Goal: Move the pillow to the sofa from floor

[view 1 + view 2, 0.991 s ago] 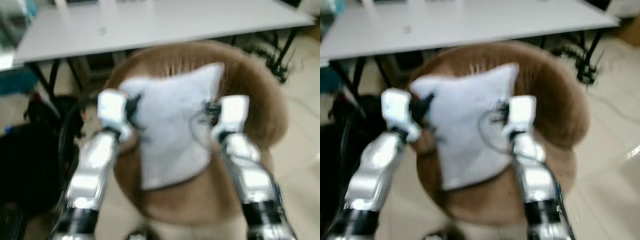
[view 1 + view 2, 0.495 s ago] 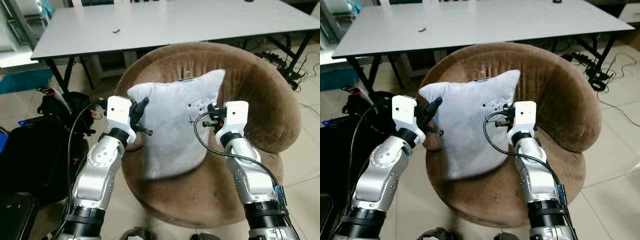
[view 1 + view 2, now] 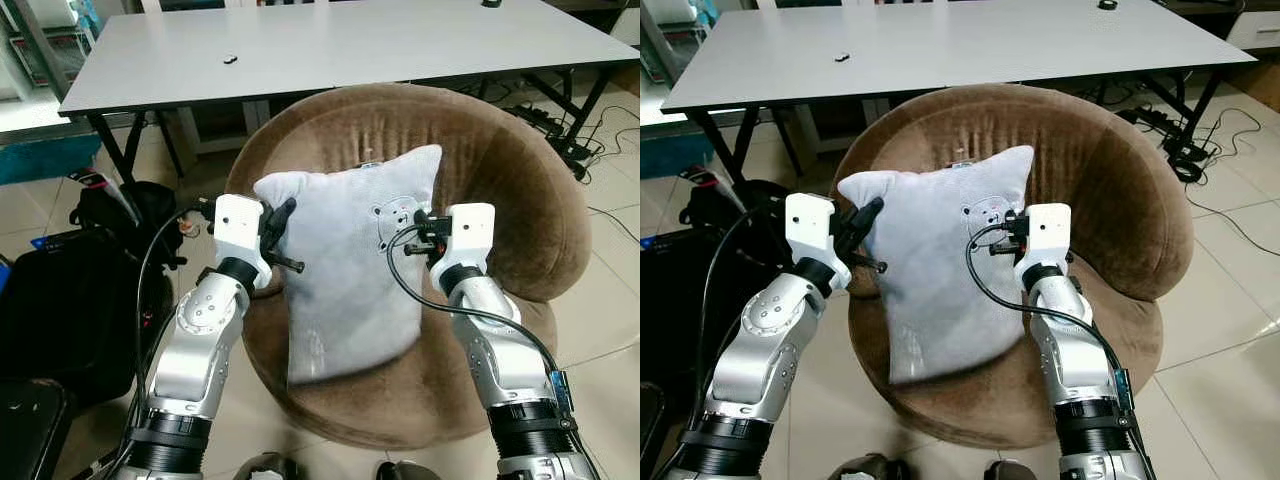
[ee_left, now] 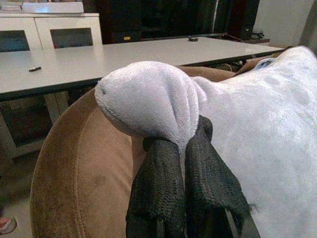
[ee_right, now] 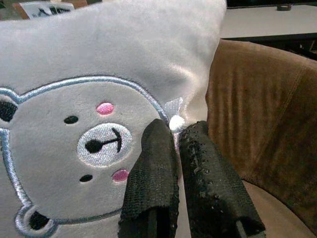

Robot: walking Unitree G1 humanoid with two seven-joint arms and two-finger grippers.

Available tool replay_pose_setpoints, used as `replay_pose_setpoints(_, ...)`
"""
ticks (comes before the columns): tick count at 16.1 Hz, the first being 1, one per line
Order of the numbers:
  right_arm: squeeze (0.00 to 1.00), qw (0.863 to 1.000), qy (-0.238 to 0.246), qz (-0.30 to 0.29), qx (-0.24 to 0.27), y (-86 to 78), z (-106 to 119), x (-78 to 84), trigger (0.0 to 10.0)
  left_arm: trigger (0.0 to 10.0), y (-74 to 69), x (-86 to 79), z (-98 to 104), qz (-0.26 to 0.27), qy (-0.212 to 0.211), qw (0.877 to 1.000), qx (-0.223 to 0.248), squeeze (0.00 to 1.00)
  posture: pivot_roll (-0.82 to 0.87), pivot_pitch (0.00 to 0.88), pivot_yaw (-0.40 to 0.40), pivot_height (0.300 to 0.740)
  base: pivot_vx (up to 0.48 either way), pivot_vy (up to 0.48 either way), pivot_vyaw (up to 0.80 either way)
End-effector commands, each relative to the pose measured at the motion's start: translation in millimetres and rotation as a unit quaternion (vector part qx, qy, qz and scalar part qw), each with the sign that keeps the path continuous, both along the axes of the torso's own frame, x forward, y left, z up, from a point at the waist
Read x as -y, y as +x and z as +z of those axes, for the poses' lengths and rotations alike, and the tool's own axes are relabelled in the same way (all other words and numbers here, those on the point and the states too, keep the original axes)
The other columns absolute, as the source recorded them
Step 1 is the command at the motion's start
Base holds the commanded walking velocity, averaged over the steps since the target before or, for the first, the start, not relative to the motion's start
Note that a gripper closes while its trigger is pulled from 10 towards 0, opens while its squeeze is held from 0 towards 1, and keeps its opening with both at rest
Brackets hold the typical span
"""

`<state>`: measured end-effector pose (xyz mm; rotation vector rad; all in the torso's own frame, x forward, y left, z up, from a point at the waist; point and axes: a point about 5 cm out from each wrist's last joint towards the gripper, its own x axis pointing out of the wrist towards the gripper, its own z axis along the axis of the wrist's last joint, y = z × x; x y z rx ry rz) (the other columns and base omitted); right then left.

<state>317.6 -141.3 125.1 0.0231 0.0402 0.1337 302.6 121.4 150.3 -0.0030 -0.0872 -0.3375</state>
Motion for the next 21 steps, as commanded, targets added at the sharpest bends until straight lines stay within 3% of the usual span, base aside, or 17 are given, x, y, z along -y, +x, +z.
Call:
replay_pose_setpoints(1,0.00,1.000,0.003,-0.002,0.023,4.6,15.5,2.6,10.0,10.0,2.4,-2.6,9.2,0.011,-0.007,1.000,0.013,0.00,0.03,0.139,0.022,0.740,0.000,0.000,0.00)
replay_pose_setpoints(7,0.00,0.999,0.008,0.001,0.036,9.5,24.7,-2.2,10.0,10.0,11.8,-6.9,15.4,0.021,0.011,0.999,0.039,0.00,0.02,0.202,0.027,0.740,0.000,0.000,0.00)
replay_pose_setpoints(13,0.00,0.999,0.017,-0.028,0.040,-0.1,31.9,5.4,10.0,10.0,27.4,3.1,36.5,-0.031,0.035,0.996,0.080,0.00,-0.01,0.349,0.078,0.716,0.000,0.000,0.00)
replay_pose_setpoints(17,0.00,0.998,0.011,-0.033,0.046,-2.1,38.0,9.3,10.0,10.0,33.2,3.4,39.8,-0.035,0.042,0.995,0.088,0.00,-0.02,0.374,0.081,0.689,0.000,0.000,0.00)
replay_pose_setpoints(21,0.00,0.998,0.005,-0.033,0.050,-2.6,47.9,12.1,10.0,10.0,38.1,5.7,45.8,-0.040,0.041,0.993,0.105,0.00,-0.04,0.396,0.067,0.689,0.000,0.000,0.00)
